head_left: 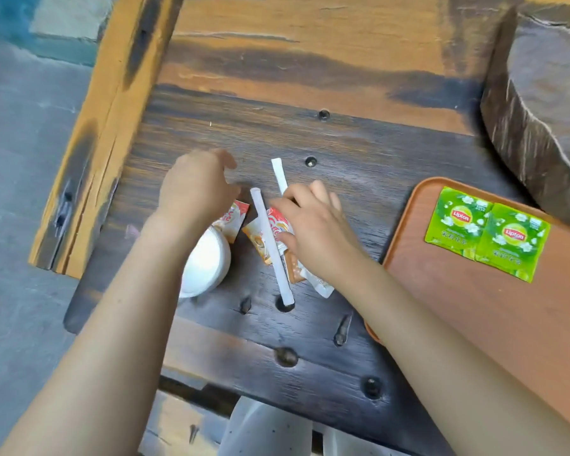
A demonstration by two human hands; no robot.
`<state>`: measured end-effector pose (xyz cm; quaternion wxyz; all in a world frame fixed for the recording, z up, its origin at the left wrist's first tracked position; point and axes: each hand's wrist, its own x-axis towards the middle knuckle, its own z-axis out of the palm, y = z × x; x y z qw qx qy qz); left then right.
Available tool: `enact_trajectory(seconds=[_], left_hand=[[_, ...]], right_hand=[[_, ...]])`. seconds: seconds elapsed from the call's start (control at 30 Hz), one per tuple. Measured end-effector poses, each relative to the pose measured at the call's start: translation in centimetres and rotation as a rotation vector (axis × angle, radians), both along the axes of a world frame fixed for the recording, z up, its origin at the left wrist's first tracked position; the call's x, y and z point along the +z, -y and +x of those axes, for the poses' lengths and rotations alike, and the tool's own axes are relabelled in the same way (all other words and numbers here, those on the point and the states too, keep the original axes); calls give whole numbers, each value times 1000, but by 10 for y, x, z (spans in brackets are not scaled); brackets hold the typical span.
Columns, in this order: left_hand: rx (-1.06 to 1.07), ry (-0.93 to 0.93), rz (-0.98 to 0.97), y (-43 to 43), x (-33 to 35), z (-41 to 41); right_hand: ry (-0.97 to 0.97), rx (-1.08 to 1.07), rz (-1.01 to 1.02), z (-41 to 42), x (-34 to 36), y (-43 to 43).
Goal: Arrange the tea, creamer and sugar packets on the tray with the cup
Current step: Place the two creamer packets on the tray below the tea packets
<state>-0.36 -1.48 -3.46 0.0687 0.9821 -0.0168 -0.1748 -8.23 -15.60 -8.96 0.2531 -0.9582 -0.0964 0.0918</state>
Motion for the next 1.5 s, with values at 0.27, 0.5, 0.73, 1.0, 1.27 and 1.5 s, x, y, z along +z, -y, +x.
enact_trajectory(seconds=[0.27,0.5,0.73,1.0,1.27,1.5], left_hand=[[-313,-319,155,-29,-21,27],[-383,-312,163,-31,-25,31],[-302,-127,-163,-35,-21,33],[-104,123,-441,-11,15,20],[183,-328,-1060,77,22,-45],[-166,-506,-769,149,-13,-107]], right_hand=[[-118,-11,-46,23,-1,-13],[-101,-53,43,28,4,-18],[-81,-369,495,22,10,-1],[-77,-724,879,4,26,37],[42,-1041,1108,-76,43,107],[81,-1272,1044,-147,36,161]])
